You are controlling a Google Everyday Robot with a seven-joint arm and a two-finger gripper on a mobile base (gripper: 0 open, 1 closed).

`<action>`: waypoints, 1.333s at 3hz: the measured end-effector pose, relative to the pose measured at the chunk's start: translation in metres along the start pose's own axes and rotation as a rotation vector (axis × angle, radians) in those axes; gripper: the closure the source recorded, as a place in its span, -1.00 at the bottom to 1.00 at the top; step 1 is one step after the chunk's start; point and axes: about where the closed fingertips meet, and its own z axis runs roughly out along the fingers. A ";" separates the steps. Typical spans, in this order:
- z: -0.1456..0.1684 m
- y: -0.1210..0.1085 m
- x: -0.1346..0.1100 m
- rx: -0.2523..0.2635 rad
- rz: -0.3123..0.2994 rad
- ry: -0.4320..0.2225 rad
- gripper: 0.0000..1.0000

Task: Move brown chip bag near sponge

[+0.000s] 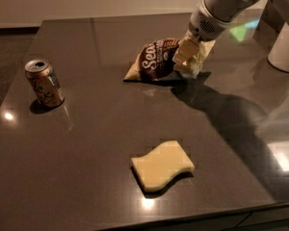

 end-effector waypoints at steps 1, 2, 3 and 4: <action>-0.016 0.031 -0.003 -0.022 -0.061 -0.010 0.88; -0.031 0.058 0.001 -0.040 -0.107 -0.014 1.00; -0.045 0.089 0.007 -0.058 -0.168 -0.017 1.00; -0.066 0.130 0.015 -0.093 -0.267 -0.027 1.00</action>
Offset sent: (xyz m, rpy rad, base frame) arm -0.0974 0.0128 0.0295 -0.0145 -0.0185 0.1671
